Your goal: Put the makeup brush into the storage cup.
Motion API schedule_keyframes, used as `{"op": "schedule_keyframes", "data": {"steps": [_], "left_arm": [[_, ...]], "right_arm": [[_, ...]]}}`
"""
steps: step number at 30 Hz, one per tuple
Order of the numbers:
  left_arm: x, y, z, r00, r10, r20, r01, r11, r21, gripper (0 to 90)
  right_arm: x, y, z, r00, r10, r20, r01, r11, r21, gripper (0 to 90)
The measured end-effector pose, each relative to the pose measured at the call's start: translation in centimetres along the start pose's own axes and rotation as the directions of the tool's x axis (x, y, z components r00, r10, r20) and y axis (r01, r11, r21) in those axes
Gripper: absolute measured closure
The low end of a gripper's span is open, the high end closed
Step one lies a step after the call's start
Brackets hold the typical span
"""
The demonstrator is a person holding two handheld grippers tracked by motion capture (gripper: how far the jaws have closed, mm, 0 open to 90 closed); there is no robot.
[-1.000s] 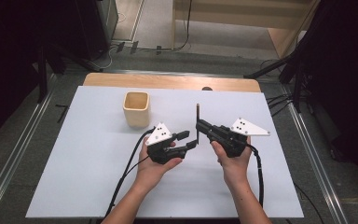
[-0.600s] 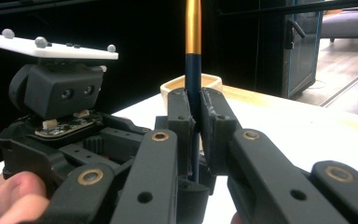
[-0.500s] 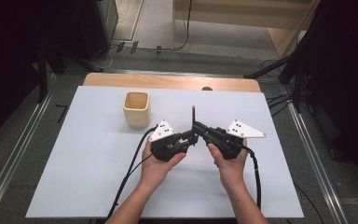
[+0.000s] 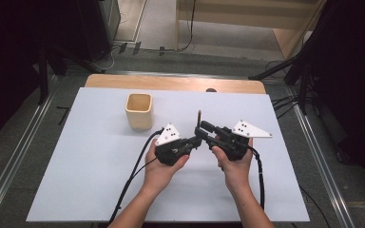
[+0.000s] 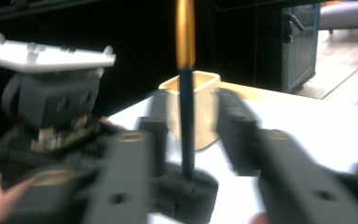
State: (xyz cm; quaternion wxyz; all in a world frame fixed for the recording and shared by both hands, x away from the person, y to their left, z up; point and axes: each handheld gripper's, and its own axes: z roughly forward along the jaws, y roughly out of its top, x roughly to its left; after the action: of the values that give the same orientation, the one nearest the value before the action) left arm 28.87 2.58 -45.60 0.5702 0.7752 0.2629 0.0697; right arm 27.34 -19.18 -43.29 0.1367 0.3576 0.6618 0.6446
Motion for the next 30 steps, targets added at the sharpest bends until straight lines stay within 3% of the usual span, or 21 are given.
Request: {"op": "schedule_keyframes", "data": {"steps": [5,6,8,13,25,30], "left_arm": [[-0.5,-0.3,0.3,0.9988,0.048,0.007,-0.048,0.9984,0.031,85.9],[-0.5,-0.4,0.3,0.9987,0.05,0.007,-0.05,0.9981,0.036,85.8],[-0.5,-0.4,0.3,0.9991,0.043,-0.004,-0.043,0.9983,0.04,85.4],[-0.2,0.0,0.1,1.0,-0.004,-0.004,0.004,0.9999,-0.015,72.2],[-0.5,1.5,0.2,1.0,-0.003,0.002,0.004,0.9984,-0.056,76.1],[-0.5,1.7,0.3,0.9999,0.014,0.001,-0.014,0.9985,-0.053,83.9]], "right_arm": [[0.2,1.1,-0.4,0.9999,-0.009,-0.014,0.009,1.0,0.025,73.2],[0.3,1.2,-0.4,0.9998,-0.014,-0.016,0.015,0.999,0.04,82.7],[0.5,1.2,-0.4,0.9997,-0.023,0.006,0.023,0.998,0.051,84.5],[0.5,1.0,-0.4,0.9985,-0.036,0.04,0.034,0.998,0.058,84.7],[0.9,0.7,-0.2,0.9983,-0.045,0.037,0.043,0.998,0.044,84.7],[1.0,0.7,-0.1,0.9979,-0.054,0.036,0.053,0.998,0.045,84.2]]}}
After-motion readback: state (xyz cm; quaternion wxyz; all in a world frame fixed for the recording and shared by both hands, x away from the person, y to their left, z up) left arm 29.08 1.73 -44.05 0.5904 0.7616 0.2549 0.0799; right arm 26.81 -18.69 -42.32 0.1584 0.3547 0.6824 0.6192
